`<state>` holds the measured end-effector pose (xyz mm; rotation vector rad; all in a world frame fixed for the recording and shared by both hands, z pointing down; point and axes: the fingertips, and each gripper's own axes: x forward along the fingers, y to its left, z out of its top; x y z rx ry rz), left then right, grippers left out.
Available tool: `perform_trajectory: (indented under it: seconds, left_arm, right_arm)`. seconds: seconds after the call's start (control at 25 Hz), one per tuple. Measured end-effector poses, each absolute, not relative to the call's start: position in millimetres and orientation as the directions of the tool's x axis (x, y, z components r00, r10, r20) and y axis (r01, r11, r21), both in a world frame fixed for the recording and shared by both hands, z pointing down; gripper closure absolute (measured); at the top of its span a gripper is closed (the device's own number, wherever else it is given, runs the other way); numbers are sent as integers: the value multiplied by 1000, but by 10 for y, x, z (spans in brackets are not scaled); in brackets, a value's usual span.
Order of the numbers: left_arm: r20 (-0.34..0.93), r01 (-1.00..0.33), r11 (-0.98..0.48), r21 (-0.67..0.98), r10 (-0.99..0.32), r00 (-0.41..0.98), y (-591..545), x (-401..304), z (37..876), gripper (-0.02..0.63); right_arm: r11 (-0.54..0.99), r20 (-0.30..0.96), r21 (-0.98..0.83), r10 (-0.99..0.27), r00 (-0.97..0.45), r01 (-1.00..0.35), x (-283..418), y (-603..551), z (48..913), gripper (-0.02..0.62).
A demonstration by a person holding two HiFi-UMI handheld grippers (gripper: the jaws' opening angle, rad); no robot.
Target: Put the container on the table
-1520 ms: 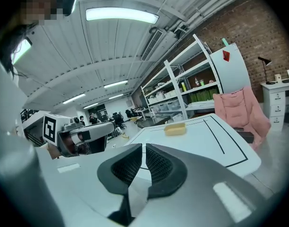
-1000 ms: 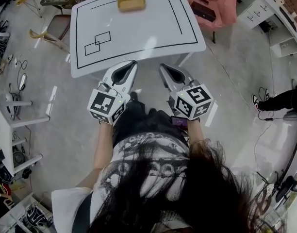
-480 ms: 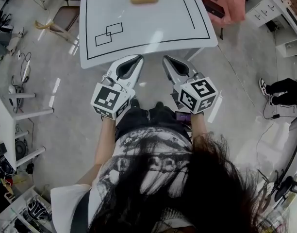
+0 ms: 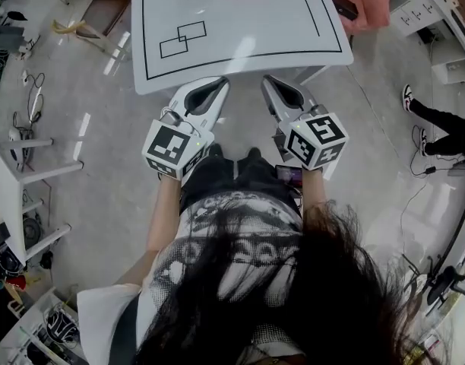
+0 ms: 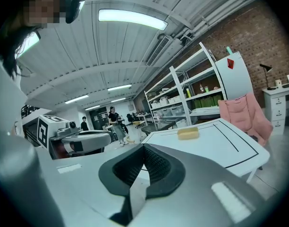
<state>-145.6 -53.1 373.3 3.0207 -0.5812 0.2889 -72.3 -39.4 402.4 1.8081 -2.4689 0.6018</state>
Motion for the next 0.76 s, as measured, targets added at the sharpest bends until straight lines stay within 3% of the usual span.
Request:
perform_trajectory:
  seconds: [0.76]
  left_arm:
    - [168,-352,-936,5,-346,923,-602,-2028,3718,606]
  right_arm:
    - [175,261,-249,-935,-240,-952,-988,-414,4037,591]
